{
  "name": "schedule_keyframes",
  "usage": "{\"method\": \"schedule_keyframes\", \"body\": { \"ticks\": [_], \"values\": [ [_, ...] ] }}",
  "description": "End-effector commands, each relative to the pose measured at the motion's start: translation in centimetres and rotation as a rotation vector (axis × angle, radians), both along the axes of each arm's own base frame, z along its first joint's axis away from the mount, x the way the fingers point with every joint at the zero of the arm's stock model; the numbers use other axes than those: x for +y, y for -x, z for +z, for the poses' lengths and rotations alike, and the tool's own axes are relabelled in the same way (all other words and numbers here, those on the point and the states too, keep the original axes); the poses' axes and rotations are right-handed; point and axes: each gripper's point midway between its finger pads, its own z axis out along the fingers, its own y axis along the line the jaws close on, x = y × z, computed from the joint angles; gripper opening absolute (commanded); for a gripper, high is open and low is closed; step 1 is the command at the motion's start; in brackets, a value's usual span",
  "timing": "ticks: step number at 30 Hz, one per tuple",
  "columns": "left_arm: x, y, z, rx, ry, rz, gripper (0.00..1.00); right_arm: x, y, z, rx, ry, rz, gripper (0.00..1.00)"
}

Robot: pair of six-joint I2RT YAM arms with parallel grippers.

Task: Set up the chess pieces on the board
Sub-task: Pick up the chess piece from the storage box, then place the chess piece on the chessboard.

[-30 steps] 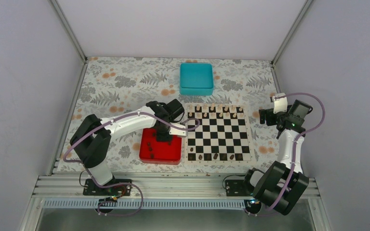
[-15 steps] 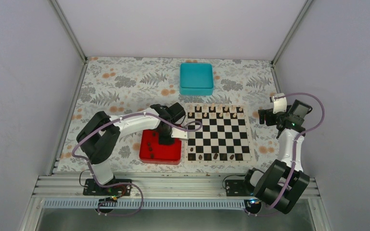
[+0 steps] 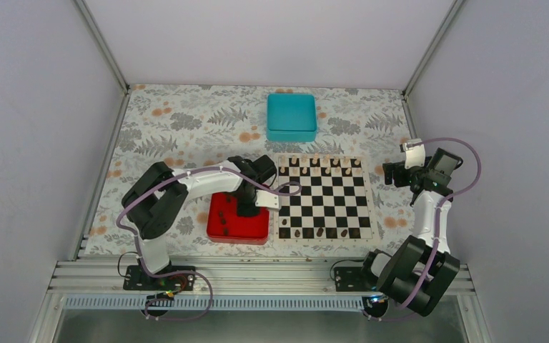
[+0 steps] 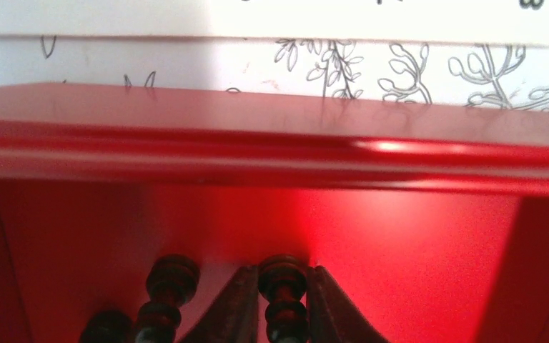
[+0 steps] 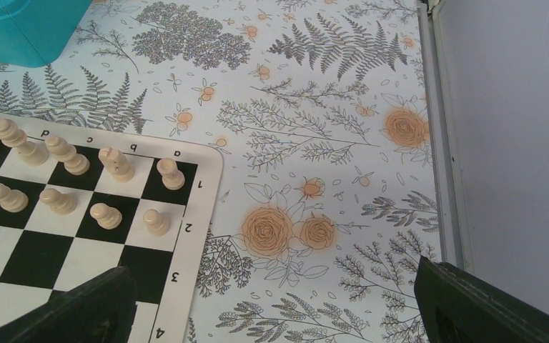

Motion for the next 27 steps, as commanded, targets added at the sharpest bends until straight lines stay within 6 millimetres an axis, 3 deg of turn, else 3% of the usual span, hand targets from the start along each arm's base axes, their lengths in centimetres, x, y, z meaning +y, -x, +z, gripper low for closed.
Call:
{"method": "schedule_keyframes", "body": {
  "ticks": [1, 9, 18, 21, 27],
  "values": [
    [-0.8, 0.1, 0.6, 0.012, 0.024, -0.007, 0.13, 0.1, 0.1, 0.3, -0.008, -0.003, 0.018, 1.0],
    [-1.8, 0.5, 3.3, -0.023, 0.032, -0.031, 0.08, 0.2, 0.1, 0.4, -0.009, -0.004, 0.02, 1.0],
    [-5.4, 0.6, 9.2, -0.156, 0.037, -0.123, 0.08, 0.2, 0.1, 0.3, -0.007, -0.007, 0.024, 1.0],
    [-7.0, 1.0, 9.8, -0.164, 0.048, -0.162, 0.08, 0.2, 0.1, 0.4, -0.008, -0.006, 0.025, 1.0],
    [-10.3, 1.7, 8.5, -0.161, 0.054, -0.237, 0.09, 0.3, 0.1, 0.4, -0.005, -0.008, 0.025, 1.0]
  ]
}}
